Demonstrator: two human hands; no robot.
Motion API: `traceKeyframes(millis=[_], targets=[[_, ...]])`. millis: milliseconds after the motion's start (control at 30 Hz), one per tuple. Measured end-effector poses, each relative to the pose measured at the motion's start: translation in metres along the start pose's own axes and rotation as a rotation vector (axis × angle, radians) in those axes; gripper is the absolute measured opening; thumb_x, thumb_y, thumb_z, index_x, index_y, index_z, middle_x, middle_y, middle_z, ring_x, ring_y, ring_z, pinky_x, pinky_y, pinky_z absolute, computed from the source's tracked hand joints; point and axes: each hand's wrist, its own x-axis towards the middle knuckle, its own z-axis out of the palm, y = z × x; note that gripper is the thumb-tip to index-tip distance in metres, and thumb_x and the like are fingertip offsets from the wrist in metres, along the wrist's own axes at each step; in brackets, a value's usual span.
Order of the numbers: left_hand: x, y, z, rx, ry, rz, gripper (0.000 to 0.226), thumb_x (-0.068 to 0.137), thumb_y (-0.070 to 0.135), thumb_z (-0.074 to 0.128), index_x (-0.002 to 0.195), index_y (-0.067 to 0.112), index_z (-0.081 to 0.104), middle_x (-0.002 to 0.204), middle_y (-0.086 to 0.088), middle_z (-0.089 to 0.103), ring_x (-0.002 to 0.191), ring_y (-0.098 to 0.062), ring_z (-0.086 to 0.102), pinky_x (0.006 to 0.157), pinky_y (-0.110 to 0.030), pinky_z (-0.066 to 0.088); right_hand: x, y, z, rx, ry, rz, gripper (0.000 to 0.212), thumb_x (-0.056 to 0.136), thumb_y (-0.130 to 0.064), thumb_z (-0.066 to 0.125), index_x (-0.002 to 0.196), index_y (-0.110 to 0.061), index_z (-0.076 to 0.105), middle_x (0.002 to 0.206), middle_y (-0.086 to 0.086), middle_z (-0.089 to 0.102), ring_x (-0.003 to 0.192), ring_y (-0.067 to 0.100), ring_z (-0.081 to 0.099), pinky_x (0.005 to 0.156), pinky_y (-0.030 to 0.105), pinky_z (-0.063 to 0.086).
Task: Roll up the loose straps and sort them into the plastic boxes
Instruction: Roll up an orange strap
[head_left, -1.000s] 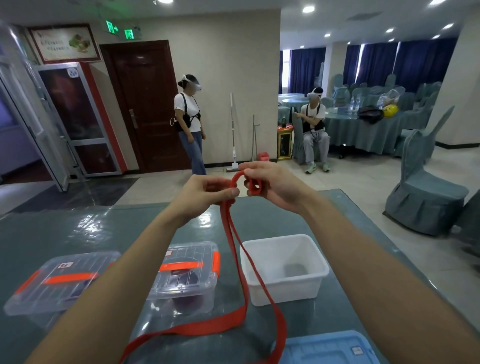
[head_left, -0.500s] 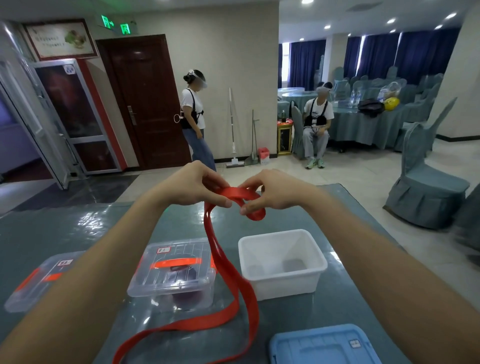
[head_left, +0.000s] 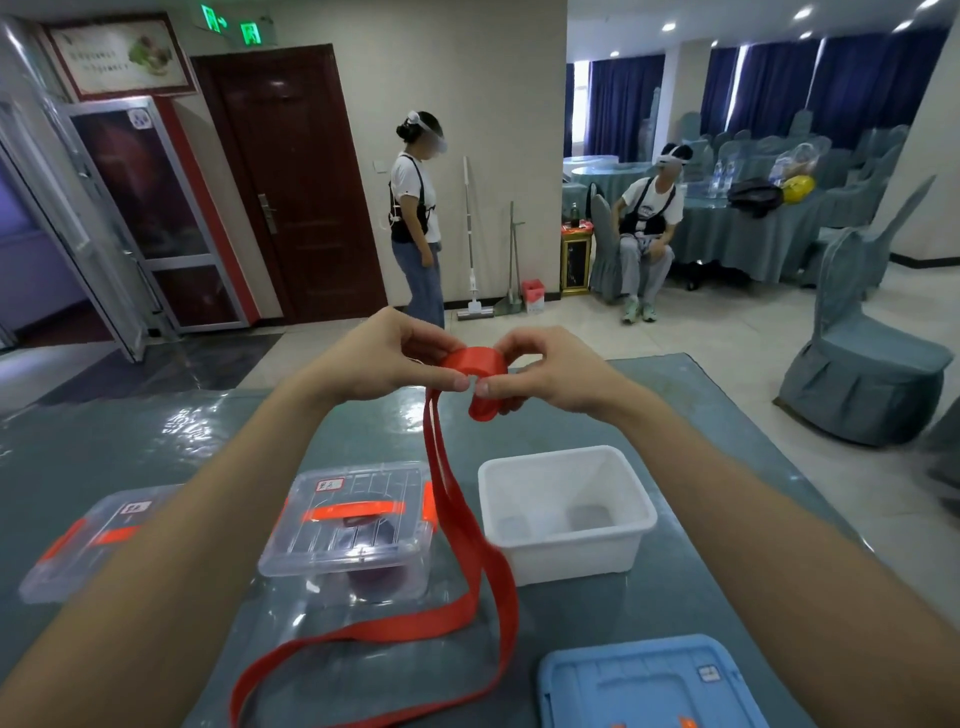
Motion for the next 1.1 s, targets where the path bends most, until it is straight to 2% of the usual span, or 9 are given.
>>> traceKeyframes(millis=[133, 267, 333, 500, 667, 800, 967, 1033, 1100], targets=[[-0.002, -0.009, 0.015, -0.12, 0.091, 0.005, 0.049, 0.073, 0.042, 0.092, 0.119, 0.031, 0.08, 0.107, 0.009, 0.084, 0.104, -0.007, 0.079, 0.087, -0.014, 0.06, -0.002, 0.008, 0.005, 0.181, 0.12, -0.063, 0.034, 0.079, -0.02, 0.096, 0.106, -0.015, 0.075, 0.101, 0.009, 0.079, 0.08, 0.03, 0.081, 0.073, 0.036, 0.066], [-0.004, -0.014, 0.036, -0.224, 0.17, 0.019, 0.05, 0.075, 0.039, 0.091, 0.122, 0.025, 0.081, 0.113, 0.003, 0.084, 0.111, -0.014, 0.079, 0.102, -0.029, 0.061, -0.006, 0.017, 0.01, 0.357, 0.175, -0.031, 0.038, 0.079, -0.014, 0.094, 0.112, -0.008, 0.076, 0.104, 0.014, 0.079, 0.086, 0.034, 0.081, 0.078, 0.043, 0.067], [-0.003, -0.016, 0.046, -0.241, 0.169, 0.024, 0.049, 0.077, 0.041, 0.09, 0.123, 0.03, 0.08, 0.117, 0.004, 0.083, 0.115, -0.014, 0.078, 0.105, -0.031, 0.06, -0.01, 0.023, 0.012, 0.411, 0.192, -0.012, 0.039, 0.079, -0.012, 0.094, 0.113, -0.006, 0.076, 0.104, 0.016, 0.079, 0.088, 0.032, 0.08, 0.079, 0.041, 0.067], [-0.004, -0.021, 0.061, -0.324, 0.157, -0.023, 0.065, 0.076, 0.044, 0.089, 0.135, 0.018, 0.076, 0.123, -0.002, 0.082, 0.118, -0.022, 0.078, 0.11, -0.05, 0.058, -0.018, 0.033, 0.014, 0.519, 0.215, 0.029, 0.04, 0.077, -0.015, 0.096, 0.111, -0.005, 0.078, 0.102, 0.017, 0.08, 0.083, 0.032, 0.078, 0.076, 0.036, 0.064], [0.002, -0.016, 0.061, -0.325, 0.109, -0.035, 0.067, 0.074, 0.062, 0.091, 0.13, 0.027, 0.079, 0.122, 0.001, 0.082, 0.118, -0.019, 0.077, 0.106, -0.039, 0.06, -0.023, 0.037, 0.008, 0.524, 0.254, 0.019, 0.04, 0.076, -0.021, 0.097, 0.11, -0.006, 0.08, 0.103, 0.016, 0.08, 0.081, 0.031, 0.079, 0.075, 0.035, 0.063], [0.003, -0.019, 0.068, -0.441, 0.045, -0.04, 0.051, 0.08, 0.045, 0.093, 0.128, 0.037, 0.079, 0.126, -0.001, 0.081, 0.121, -0.019, 0.076, 0.099, -0.024, 0.06, -0.025, 0.038, 0.009, 0.578, 0.309, -0.001, 0.037, 0.081, -0.018, 0.093, 0.113, -0.005, 0.079, 0.102, 0.02, 0.08, 0.081, 0.031, 0.079, 0.076, 0.035, 0.064], [0.009, -0.022, 0.084, -0.513, 0.068, -0.013, 0.056, 0.083, 0.027, 0.092, 0.136, 0.022, 0.076, 0.129, -0.008, 0.08, 0.123, -0.028, 0.076, 0.104, -0.035, 0.06, -0.028, 0.045, 0.006, 0.708, 0.291, 0.011, 0.027, 0.092, -0.015, 0.083, 0.116, -0.006, 0.077, 0.102, 0.016, 0.081, 0.088, 0.023, 0.078, 0.078, 0.029, 0.062], [0.011, -0.022, 0.086, -0.546, 0.099, -0.027, 0.056, 0.083, 0.023, 0.092, 0.136, 0.017, 0.075, 0.128, -0.011, 0.08, 0.122, -0.03, 0.076, 0.106, -0.039, 0.06, -0.03, 0.048, 0.004, 0.714, 0.267, 0.014, 0.03, 0.09, -0.018, 0.084, 0.118, -0.008, 0.077, 0.105, 0.014, 0.081, 0.092, 0.023, 0.079, 0.08, 0.029, 0.062], [0.011, -0.022, 0.083, -0.526, 0.095, -0.037, 0.053, 0.083, 0.02, 0.093, 0.134, 0.018, 0.076, 0.125, -0.01, 0.081, 0.121, -0.029, 0.077, 0.103, -0.035, 0.061, -0.034, 0.051, -0.002, 0.669, 0.223, 0.02, 0.037, 0.085, -0.02, 0.089, 0.118, -0.009, 0.076, 0.109, 0.015, 0.08, 0.093, 0.026, 0.079, 0.081, 0.031, 0.063]])
